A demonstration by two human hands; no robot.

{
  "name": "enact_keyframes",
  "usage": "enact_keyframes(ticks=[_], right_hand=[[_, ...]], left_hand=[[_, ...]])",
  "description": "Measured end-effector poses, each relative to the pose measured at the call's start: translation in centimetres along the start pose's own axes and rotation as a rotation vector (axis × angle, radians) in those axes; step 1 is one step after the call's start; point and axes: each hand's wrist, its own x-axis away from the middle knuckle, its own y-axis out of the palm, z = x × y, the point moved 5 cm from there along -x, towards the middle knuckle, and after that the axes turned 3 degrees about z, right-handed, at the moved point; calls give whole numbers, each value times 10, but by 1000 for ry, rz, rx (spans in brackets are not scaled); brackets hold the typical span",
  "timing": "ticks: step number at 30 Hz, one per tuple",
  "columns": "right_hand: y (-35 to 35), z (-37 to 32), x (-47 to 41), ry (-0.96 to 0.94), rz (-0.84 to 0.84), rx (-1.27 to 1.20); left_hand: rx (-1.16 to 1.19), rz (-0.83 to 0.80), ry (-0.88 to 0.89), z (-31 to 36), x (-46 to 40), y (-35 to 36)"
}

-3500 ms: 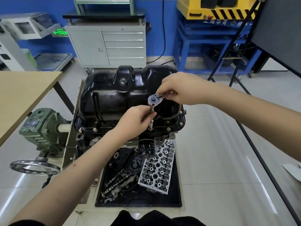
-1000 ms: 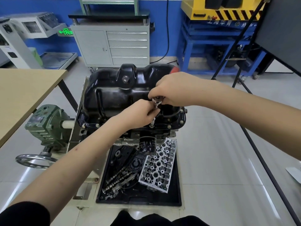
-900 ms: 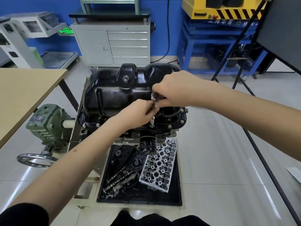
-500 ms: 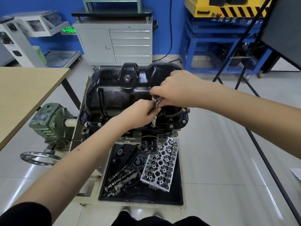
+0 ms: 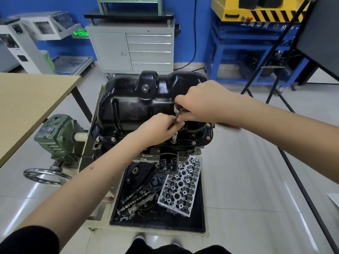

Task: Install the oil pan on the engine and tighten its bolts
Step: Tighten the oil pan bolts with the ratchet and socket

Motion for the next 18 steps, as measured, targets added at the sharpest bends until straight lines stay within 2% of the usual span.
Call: enact_keyframes(ticks=[3, 8, 11, 14, 16, 18], right_hand=[[2, 0, 1, 71, -22, -54], [8, -1, 1, -104, 15, -42], [7, 7, 2, 0, 35, -70], [7, 13, 4, 200, 8, -268], [8, 12, 6, 212, 28, -322], [7, 9, 7, 118, 43, -264]], left_hand=[[13, 17, 20, 5, -1, 1], [-1, 10, -26, 0, -3, 0], [-18, 33, -59, 0, -3, 2], [-50, 98, -46, 5, -4, 3], [-63, 109, -24, 7, -6, 4], [-52, 86, -22, 5, -8, 4]])
